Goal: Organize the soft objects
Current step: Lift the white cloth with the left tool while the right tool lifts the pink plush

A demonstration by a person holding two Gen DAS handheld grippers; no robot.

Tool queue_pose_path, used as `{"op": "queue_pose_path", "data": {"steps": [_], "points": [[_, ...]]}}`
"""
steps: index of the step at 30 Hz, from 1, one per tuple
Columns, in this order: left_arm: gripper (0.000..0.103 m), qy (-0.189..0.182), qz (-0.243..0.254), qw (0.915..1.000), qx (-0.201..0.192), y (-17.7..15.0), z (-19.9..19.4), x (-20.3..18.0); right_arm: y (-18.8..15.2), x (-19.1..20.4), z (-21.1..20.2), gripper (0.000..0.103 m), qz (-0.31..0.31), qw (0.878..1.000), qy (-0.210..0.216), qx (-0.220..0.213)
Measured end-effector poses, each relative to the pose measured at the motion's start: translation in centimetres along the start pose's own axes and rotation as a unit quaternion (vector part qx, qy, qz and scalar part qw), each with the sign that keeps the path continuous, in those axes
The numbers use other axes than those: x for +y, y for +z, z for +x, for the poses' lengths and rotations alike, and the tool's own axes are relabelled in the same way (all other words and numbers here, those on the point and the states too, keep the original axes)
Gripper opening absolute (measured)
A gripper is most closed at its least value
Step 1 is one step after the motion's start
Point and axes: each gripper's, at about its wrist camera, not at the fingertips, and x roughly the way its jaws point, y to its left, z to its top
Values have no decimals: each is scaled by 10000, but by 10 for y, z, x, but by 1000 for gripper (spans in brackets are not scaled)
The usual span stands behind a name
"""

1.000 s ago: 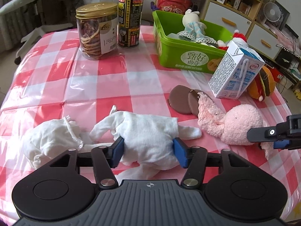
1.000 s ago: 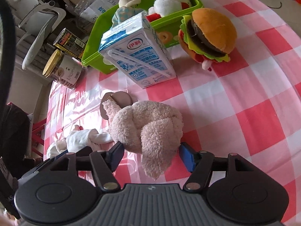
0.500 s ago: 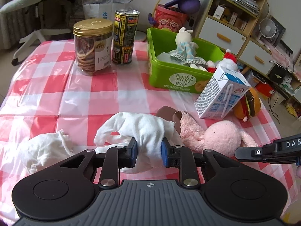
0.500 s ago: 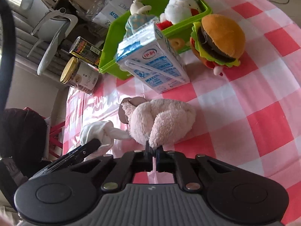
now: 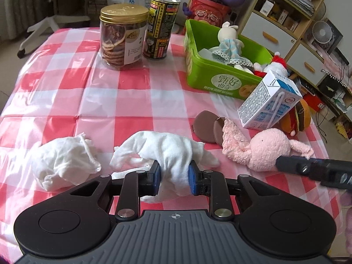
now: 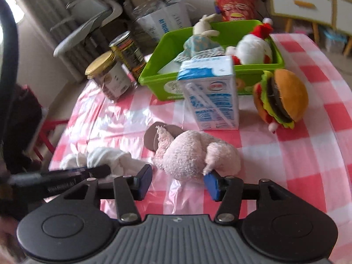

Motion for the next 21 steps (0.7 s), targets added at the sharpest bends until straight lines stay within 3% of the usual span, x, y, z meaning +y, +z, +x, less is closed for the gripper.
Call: {"op": "queue_pose_path", "data": {"steps": [3, 5, 11, 18, 21], "points": [[25, -10, -19, 10000, 3, 0, -1, 0, -3, 11, 6, 37, -378, 9991, -188, 39], [25, -7, -21, 10000, 38, 1, 0, 0, -4, 15, 9, 50, -542, 9980, -315, 27], [25, -1, 10, 10000, 95, 0, 2, -1, -6, 24, 22, 63, -554, 9972, -506, 10], [25, 29, 6, 9999, 150, 1, 5, 0, -5, 22, 40, 63, -396, 9958, -800, 203], [25, 3, -33, 9999, 163, 2, 6, 1, -1, 12, 42, 62, -110, 9970, -717, 266]]}}
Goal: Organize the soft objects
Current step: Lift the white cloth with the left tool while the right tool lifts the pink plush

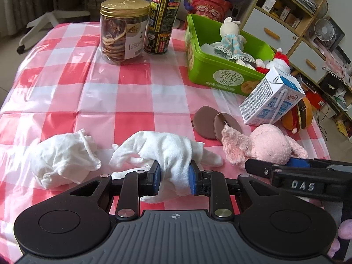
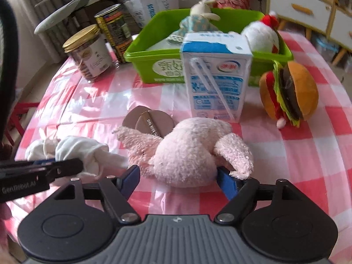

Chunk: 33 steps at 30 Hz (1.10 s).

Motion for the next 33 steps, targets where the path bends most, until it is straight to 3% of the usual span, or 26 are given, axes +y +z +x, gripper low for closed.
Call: {"op": "queue_pose_path", "data": {"steps": [11, 16, 18, 19, 23, 33], "points": [[25, -56, 14, 10000, -24, 3, 0, -6, 6, -27, -8, 62, 952, 9944, 468, 36], [25, -49, 70, 10000, 14, 2, 2, -10, 8, -23, 1, 62, 1294, 9909, 368, 88], [25, -55, 68, 10000, 20, 2, 3, -9, 8, -23, 6, 54, 1454, 9890, 256, 73], [25, -54, 74, 10000, 19, 2, 3, -9, 8, -24, 8, 42, 1532, 9879, 235, 64], [25, -28, 48, 10000, -45, 1, 0, -4, 8, -34, 8, 37, 1824, 9822, 448, 56], [25, -137, 26, 9974, -702, 8, -28, 7, 2, -42, -44, 37, 1633, 9803, 1106, -61]]}}
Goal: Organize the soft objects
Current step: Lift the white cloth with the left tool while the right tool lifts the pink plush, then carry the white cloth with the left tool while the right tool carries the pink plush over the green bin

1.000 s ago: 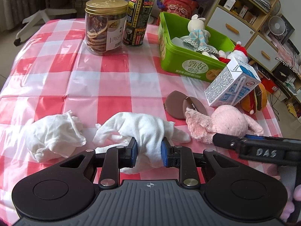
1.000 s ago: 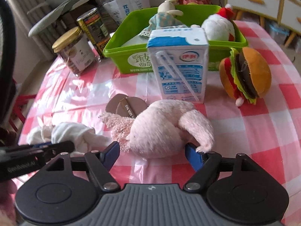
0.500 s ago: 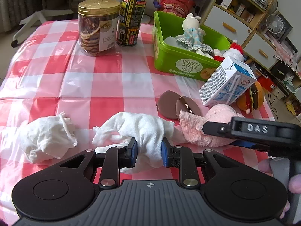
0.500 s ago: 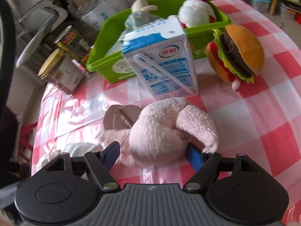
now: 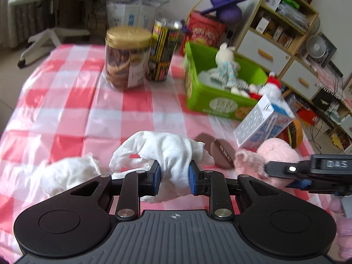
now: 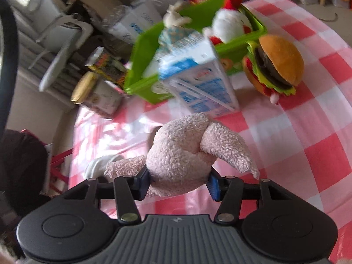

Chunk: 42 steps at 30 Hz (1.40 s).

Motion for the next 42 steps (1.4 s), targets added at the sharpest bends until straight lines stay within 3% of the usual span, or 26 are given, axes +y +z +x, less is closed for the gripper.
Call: {"op": "queue_pose_path", "data": {"steps": [7, 12, 15, 19, 26, 36, 42], "points": [[25, -30, 231, 9978, -614, 20, -22, -14, 15, 4, -52, 37, -184, 9976, 420, -521], [25, -77, 764, 9925, -949, 56, -16, -41, 59, 0, -69, 37, -141, 9943, 373, -986], [25, 69, 1126, 9893, -925, 80, 1, -60, 95, 0, -63, 37, -190, 9927, 262, -1159], [26, 660, 1794, 9782, -814, 111, 36, -90, 136, -7, -42, 38, -304, 9915, 32, -1263], [27, 833, 2257, 9679, -729, 145, 94, -111, 185, -28, -5, 38, -459, 9901, -354, -1276], [29, 1201, 2710, 9531, -614, 159, 151, -120, 214, -35, 32, 41, -745, 9877, -614, -1229], [30, 1247, 2629, 9553, -523, 161, 167, -116, 218, -36, 44, 41, -754, 9871, -695, -1229]]}}
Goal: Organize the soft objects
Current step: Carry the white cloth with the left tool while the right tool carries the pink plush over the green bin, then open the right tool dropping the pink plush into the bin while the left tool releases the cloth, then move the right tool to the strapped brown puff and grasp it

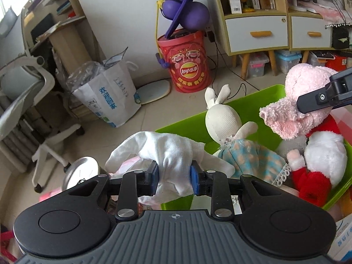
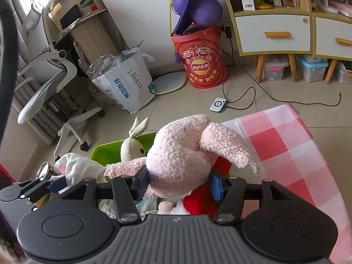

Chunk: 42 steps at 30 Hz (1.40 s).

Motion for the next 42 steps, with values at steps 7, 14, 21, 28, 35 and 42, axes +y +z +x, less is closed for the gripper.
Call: {"op": "queue_pose_path", "data": {"steps": [7, 14, 21, 28, 35, 42], "points": [[62, -25, -148, 9997, -179, -1, -5, 2, 0, 0, -4, 56, 57, 9999, 89, -58], [76, 12, -227, 9996, -179, -5, -21, 4, -5, -2, -19, 57, 132, 9999, 64, -61], [84, -57, -494, 9986, -181, -20, -55, 12, -15, 0, -61, 60, 170, 9996, 161, -148], [96, -75, -703, 9974, -149, -49, -95, 19, -44, 15, -100, 70, 127, 9991, 372, -170], [98, -507, -1000, 9937, 31, -95, -124, 23, -87, 30, -121, 74, 204, 9988, 436, -104], [98, -563, -1281, 9899, 217, -133, -141, 30, -125, 46, -132, 74, 159, 9991, 386, 7]]}}
